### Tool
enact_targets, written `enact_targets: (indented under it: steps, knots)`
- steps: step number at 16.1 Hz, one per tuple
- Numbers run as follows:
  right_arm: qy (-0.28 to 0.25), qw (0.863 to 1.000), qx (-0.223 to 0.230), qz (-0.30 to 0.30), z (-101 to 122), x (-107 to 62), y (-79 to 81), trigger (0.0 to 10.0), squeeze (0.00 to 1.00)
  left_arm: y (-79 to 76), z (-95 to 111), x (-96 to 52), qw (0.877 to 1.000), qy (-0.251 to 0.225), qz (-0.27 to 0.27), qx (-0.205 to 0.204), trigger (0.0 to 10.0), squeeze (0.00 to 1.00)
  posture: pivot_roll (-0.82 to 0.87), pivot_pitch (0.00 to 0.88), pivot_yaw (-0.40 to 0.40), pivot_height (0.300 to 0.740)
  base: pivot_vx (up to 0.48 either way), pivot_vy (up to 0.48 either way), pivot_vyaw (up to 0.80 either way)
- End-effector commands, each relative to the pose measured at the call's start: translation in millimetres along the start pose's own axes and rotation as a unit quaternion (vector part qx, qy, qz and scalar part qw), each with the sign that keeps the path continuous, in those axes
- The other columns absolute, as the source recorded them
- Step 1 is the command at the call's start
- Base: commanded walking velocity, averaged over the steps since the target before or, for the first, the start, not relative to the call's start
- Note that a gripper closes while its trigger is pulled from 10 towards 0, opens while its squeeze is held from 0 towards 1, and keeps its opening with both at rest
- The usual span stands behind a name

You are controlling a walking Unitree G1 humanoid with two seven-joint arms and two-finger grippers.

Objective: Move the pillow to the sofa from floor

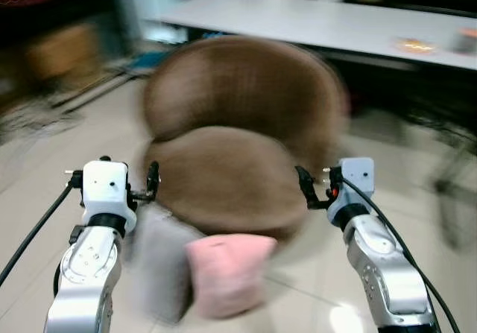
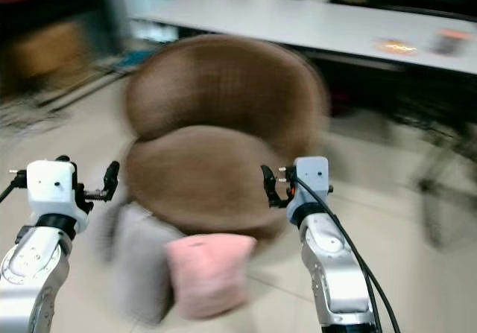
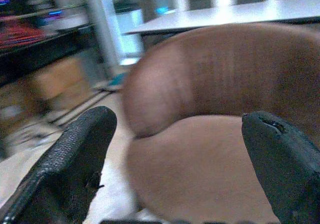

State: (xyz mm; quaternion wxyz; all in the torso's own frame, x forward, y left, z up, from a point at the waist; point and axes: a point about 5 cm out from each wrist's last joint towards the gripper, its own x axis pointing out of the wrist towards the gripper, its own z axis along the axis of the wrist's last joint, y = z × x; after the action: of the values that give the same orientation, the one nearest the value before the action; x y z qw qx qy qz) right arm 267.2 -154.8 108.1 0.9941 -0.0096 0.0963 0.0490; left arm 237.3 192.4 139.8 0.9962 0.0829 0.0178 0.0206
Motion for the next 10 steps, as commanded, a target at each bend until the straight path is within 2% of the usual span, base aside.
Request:
enact_targets:
  steps: [1,2,3,7,10]
  knots:
    - [0.001,1.0,-0.005,-0.006,-0.5,0.0,-2.2,10.0,0.0,-3.9,2.1,0.7,1.0,-0.005,-0.012,-0.003,10.0,0.0,-0.03,0.0,0.021,0.74,0.304,0.0,0.0]
    - [0.0,1.0,-0.006,-0.007,-0.3,-0.1,-2.3,10.0,0.0,-3.9,2.1,0.7,1.0,-0.005,-0.012,-0.002,10.0,0.0,-0.03,0.0,0.021,0.74,0.304,0.0,0.0]
    - [-0.003,0.999,-0.036,-0.004,1.1,0.9,-1.4,10.0,0.0,-4.1,1.7,1.4,1.0,-0.006,-0.014,-0.002,10.0,0.0,-0.03,0.0,0.025,0.74,0.304,0.0,0.0]
    - [-0.003,0.999,-0.033,-0.002,1.5,1.6,0.0,10.0,0.0,-4.5,0.9,1.8,1.0,-0.005,-0.017,0.0,10.0,0.0,-0.03,0.0,0.026,0.74,0.304,0.0,0.8]
    - [-0.005,1.0,-0.015,-0.01,0.7,1.3,-1.9,10.0,0.0,-3.6,0.2,2.1,1.0,-0.004,-0.016,0.007,10.0,0.0,-0.03,0.0,0.026,0.74,0.269,0.0,0.0]
